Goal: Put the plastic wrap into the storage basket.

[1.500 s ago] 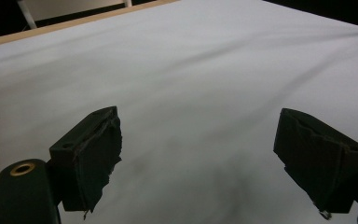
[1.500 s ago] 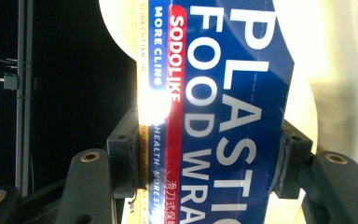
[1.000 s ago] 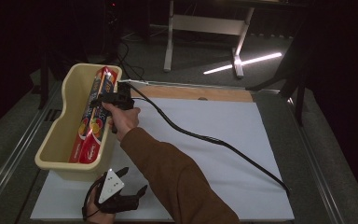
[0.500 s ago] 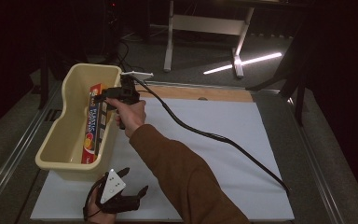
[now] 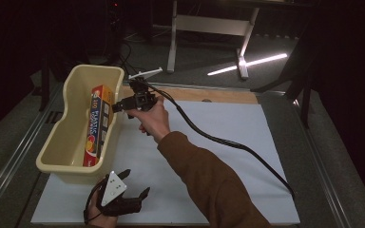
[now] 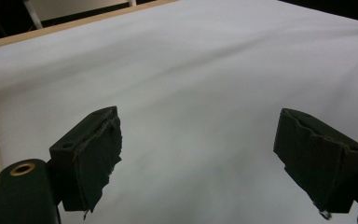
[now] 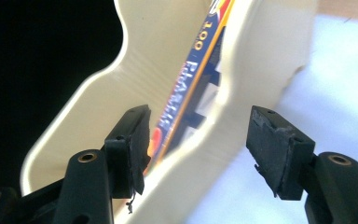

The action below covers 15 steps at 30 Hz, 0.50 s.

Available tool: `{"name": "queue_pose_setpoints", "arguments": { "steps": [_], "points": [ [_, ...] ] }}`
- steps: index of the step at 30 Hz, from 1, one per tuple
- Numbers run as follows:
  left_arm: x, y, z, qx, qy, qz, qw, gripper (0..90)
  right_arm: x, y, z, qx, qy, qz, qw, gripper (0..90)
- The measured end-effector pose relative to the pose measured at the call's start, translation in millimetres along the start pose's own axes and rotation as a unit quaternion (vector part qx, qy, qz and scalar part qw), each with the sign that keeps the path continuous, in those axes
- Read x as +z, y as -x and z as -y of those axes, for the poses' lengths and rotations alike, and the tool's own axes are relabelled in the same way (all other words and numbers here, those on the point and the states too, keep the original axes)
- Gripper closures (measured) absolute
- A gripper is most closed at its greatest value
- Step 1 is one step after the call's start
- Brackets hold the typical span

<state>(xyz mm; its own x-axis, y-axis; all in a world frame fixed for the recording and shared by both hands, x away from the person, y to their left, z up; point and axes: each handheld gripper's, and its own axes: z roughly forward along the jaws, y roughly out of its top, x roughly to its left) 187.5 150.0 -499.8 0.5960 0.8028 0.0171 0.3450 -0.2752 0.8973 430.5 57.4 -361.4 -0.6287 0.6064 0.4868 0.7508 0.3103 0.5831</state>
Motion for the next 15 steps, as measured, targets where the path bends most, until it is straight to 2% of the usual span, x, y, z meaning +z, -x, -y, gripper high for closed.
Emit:
{"name": "queue_pose_setpoints", "arguments": {
  "steps": [1,2,3,5,6,7,8,9,10,11,12,13,15],
  "points": [
    [0.0,0.0,0.0,0.000,0.000,0.000,1.0000,15.1,0.0,0.0,0.0,0.000,0.000,0.000,1.0000,38.7],
    [0.1,-0.1,-0.2,0.000,0.000,0.000,1.0000,15.1,-7.3,0.6,6.4,-0.045,0.011,0.022,0.9987,37.9],
    [0.1,-0.1,-0.4,0.001,0.000,-0.001,1.0000,15.1,-7.3,0.6,6.4,-0.045,0.011,0.022,0.9987,37.9],
    [0.3,-0.4,-0.7,0.002,0.000,-0.001,1.0000,15.1,-13.5,1.5,14.2,-0.089,0.012,0.047,0.9949,37.1],
    [0.3,-0.4,-0.7,0.002,0.000,-0.001,1.0000,15.1,-13.5,1.5,14.2,-0.089,0.012,0.047,0.9949,37.1],
    [0.9,-0.4,-0.8,0.003,0.001,-0.002,1.0000,15.1,-22.9,6.4,28.5,-0.133,0.020,0.079,0.9877,36.0],
    [0.9,-0.4,-0.8,0.003,0.001,-0.002,1.0000,15.1,-22.9,6.4,28.5,-0.133,0.020,0.079,0.9877,36.0],
    [1.3,-0.3,-0.9,0.003,0.000,-0.002,1.0000,15.1,-28.9,10.7,37.3,-0.148,0.022,0.101,0.9836,35.2],
    [1.3,-0.3,-0.9,0.003,0.000,-0.002,1.0000,15.1,-28.9,10.7,37.3,-0.148,0.022,0.101,0.9836,35.2],
    [1.3,-0.2,-0.9,0.004,-0.001,-0.002,1.0000,15.1,-34.7,16.4,49.5,-0.180,0.028,0.133,0.9744,33.6],
    [1.3,-0.2,-0.9,0.004,-0.001,-0.002,1.0000,15.1,-34.7,16.4,49.5,-0.180,0.028,0.133,0.9744,33.6],
    [1.5,-0.1,-1.1,0.004,-0.002,-0.002,1.0000,15.1,-40.2,22.6,61.7,-0.209,0.029,0.163,0.9639,31.9],
    [1.5,-0.2,-1.2,0.004,-0.003,-0.003,1.0000,15.1,-47.1,30.1,72.9,-0.223,0.031,0.180,0.9575,30.8]
  ]
}}
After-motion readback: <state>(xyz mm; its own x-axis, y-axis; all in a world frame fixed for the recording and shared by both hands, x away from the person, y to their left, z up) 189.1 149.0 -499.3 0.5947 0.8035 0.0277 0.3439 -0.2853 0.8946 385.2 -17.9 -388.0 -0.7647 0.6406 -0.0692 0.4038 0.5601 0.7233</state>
